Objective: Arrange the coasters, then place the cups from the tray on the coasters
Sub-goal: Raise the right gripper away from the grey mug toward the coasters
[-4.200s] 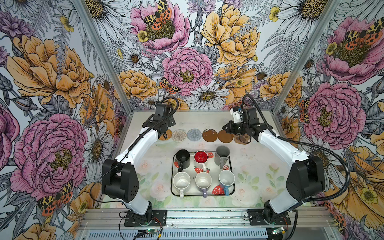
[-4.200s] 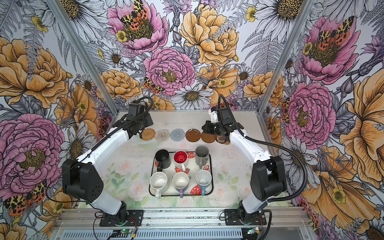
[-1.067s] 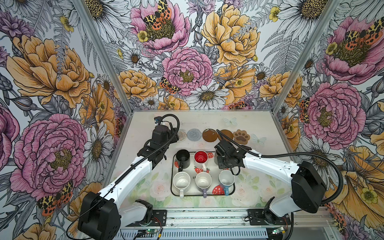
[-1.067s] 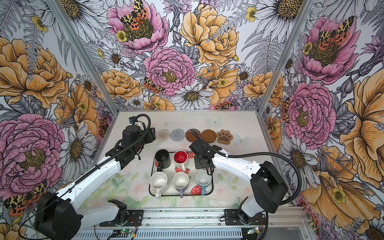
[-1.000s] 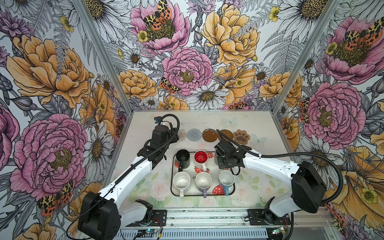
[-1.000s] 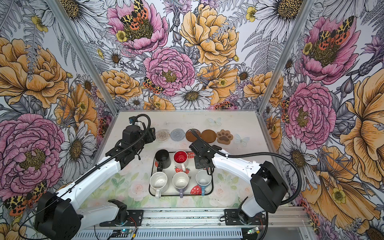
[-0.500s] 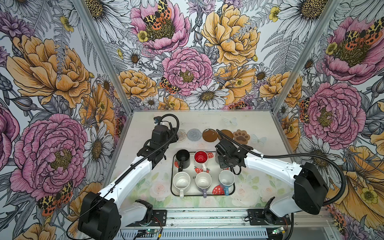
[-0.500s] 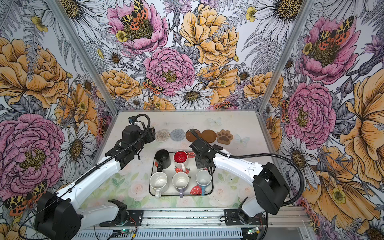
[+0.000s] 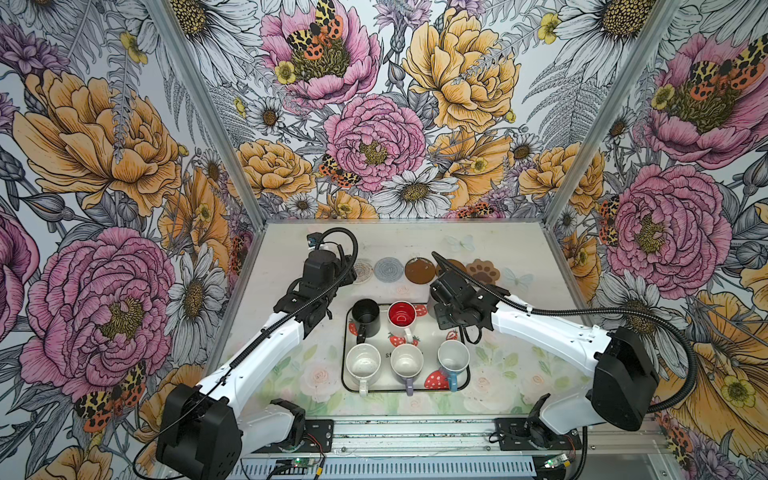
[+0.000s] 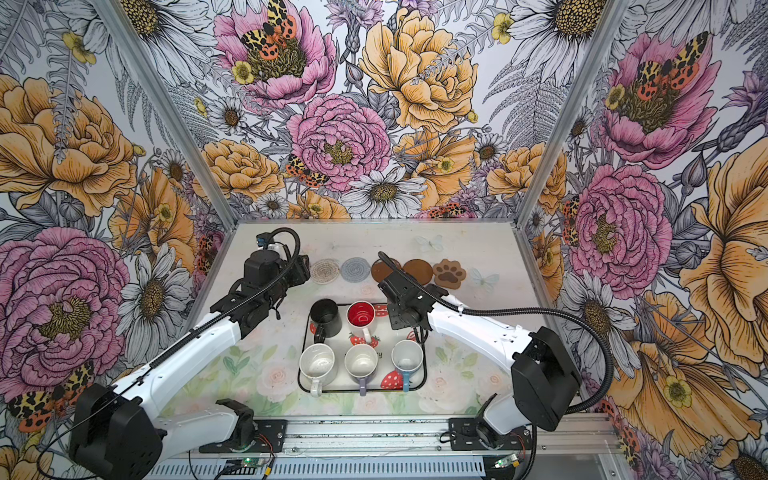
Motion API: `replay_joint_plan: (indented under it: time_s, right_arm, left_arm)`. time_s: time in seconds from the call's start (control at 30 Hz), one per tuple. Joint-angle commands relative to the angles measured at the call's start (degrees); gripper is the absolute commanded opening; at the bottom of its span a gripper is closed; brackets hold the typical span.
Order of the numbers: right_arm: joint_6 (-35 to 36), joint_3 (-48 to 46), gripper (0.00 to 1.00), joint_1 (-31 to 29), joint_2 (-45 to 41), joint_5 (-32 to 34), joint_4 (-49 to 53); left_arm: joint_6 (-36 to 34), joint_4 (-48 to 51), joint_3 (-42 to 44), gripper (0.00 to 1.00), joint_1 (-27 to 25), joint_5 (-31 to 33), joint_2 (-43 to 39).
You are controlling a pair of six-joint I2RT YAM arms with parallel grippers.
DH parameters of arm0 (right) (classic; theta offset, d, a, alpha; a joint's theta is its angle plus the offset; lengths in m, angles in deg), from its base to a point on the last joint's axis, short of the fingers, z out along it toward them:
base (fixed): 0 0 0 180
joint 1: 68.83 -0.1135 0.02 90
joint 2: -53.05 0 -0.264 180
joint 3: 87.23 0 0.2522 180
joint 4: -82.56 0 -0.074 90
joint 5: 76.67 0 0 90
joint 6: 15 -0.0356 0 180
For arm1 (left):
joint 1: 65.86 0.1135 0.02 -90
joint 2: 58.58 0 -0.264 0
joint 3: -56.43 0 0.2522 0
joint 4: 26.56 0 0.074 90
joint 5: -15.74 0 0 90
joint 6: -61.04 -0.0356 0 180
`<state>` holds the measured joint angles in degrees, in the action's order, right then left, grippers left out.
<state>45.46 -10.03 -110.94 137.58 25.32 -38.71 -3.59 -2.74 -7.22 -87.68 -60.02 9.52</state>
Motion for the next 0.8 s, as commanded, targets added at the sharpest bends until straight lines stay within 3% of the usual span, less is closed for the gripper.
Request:
replay_joint_plan:
  time_s: [0.0, 0.77]
  right_arm:
    - [2.24, 4.16, 0.0, 1.53, -3.23, 2.34, -2.62]
    - [10.97, 12.89, 0.0, 16.87, 0.96, -1.64, -0.5]
  left_arm:
    - [0.49, -0.31, 0.11, 0.68, 0.75, -0.94, 0.81]
    - [1.56, -1.1, 1.23, 0.68, 2.93, -1.85, -0.01]
